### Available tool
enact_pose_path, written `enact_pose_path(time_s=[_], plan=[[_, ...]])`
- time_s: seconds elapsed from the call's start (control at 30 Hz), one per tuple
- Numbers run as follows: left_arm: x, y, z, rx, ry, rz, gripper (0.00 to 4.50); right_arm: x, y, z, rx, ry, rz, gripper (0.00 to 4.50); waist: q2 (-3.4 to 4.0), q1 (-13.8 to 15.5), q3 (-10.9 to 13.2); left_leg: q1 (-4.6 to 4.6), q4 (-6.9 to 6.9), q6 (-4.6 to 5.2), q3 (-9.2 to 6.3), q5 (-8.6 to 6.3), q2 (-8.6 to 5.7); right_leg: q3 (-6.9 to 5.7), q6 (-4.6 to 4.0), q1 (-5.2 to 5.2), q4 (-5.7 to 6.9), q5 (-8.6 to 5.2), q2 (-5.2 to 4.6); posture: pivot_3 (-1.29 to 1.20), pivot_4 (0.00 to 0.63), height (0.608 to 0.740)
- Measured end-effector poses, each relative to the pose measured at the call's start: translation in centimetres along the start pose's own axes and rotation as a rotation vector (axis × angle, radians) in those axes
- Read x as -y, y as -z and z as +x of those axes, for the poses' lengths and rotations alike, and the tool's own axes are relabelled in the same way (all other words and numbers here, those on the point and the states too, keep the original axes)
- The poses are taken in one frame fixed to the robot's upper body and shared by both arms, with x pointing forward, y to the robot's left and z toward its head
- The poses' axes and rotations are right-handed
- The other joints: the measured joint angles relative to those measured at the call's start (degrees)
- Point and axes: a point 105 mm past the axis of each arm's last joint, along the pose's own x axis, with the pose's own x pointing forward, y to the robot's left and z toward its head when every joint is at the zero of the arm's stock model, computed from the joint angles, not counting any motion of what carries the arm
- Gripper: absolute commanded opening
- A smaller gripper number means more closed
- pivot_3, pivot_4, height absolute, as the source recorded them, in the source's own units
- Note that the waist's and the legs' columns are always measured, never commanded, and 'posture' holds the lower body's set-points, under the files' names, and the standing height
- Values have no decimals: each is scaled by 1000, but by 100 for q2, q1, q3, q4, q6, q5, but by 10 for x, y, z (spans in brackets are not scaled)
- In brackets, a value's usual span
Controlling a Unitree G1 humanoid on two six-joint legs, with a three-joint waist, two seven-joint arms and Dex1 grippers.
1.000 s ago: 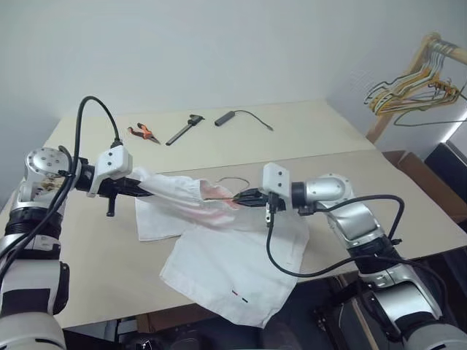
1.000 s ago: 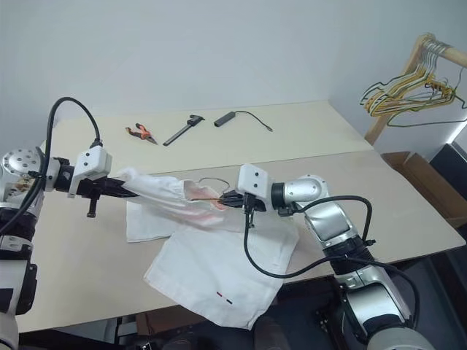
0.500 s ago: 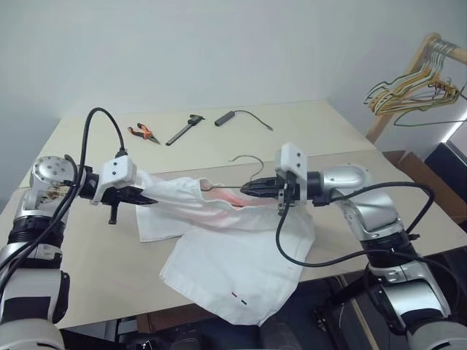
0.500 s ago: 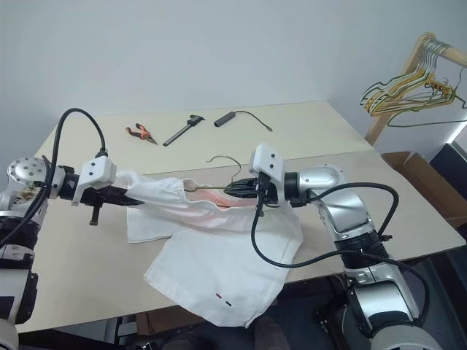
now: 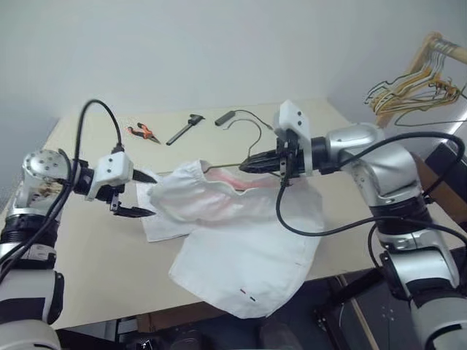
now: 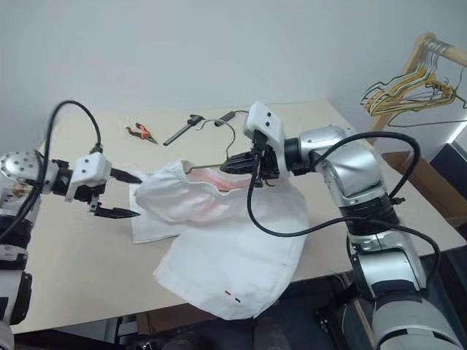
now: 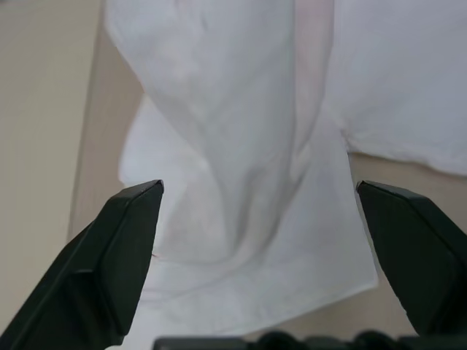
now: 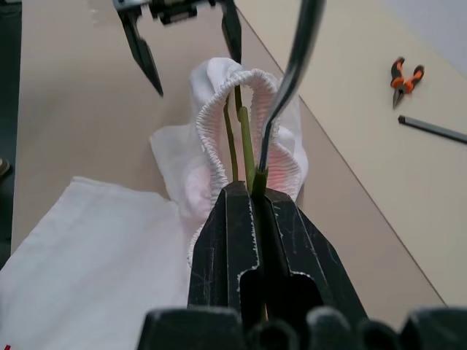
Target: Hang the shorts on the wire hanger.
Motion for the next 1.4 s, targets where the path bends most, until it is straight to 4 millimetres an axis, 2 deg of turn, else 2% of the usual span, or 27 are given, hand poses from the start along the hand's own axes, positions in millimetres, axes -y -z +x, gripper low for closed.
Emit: enact_pose_path(time_s=[0.13, 0.2, 0.3, 0.4, 0.57, 0.8, 0.9, 1.0, 1.13, 1.23, 1.33, 1.4], plan=[[-7, -40, 20, 140, 14, 76, 4474, -2, -4, 6, -44, -22, -14, 0, 0, 50, 0, 0, 5, 0, 0, 0, -2, 0, 0, 2, 0, 0, 2, -117, 0, 740], [-4, -39, 34, 126, 48, 88, 4474, -2, -7, 6, -54, -28, -18, 0, 0, 52, 0, 3, 4, 0, 1, 0, -3, 0, 0, 3, 1, 0, 6, -120, 0, 740], [0, -24, 60, 51, 120, 70, 4474, -4, -18, 9, -57, -50, -32, 0, 0, 48, 0, 5, 5, 0, 5, 0, -7, 0, 0, 3, -2, 0, 8, -128, 0, 740], [4, -12, 70, -13, 183, 68, 3886, -6, -26, 9, -52, -58, -48, 0, 0, -4, 0, -1, 4, 0, 5, 0, -6, -1, 0, 1, -1, 0, 9, -141, 0, 740], [-6, -15, 79, -8, 169, 73, 2359, -7, -27, 10, -51, -66, -26, 0, 0, -53, 0, -10, 5, 3, 2, -1, -5, -3, 1, -2, 0, 0, 5, -157, 0, 740], [-7, -12, 82, 19, 163, 46, 65, -4, -27, 9, -52, -38, -19, 0, 0, -117, 0, -10, 5, 3, 0, -2, -4, -2, 1, -5, 0, 0, 3, -172, 0, 740], [-9, -14, 79, 40, 145, 46, 24, -3, -30, 7, -40, -19, -28, 0, 0, -146, 0, -11, 5, 3, -2, -2, -3, -2, 1, -4, 1, 0, 2, -177, 0, 740], [-10, -15, 78, 53, 136, 44, 0, 0, -30, 6, -28, 9, -30, 810, 0, -174, 0, -12, 5, 3, -2, -2, -3, -2, 1, -5, 2, 1, 1, -178, 0, 740], [-10, -17, 77, 69, 136, 34, 0, 7, -26, -6, -40, 66, -25, 2221, 0, -183, 0, -14, 6, 3, -5, -2, -3, -5, 1, -4, 2, 1, 0, -173, 0, 740], [-11, -16, 76, 69, 132, 24, 0, 15, -21, -35, -40, 138, -11, 3300, 0, -162, 0, -20, 5, 5, -6, -3, -4, -7, 4, -4, -1, 2, -3, -172, 0, 740], [-10, -13, 73, 63, 126, 9, 0, 17, -25, -76, -49, 220, -36, 4310, 3, -152, 2, -19, 2, 11, -6, -6, -2, -7, 5, -5, -6, 2, -2, -162, 0, 740], [-10, -11, 72, 60, 122, 6, 0, 13, -20, -89, -93, 236, -50, 4310, 2, -147, 2, -17, 1, 12, -5, -7, 0, -7, 5, -5, -13, 2, 1, -163, 0, 740]])
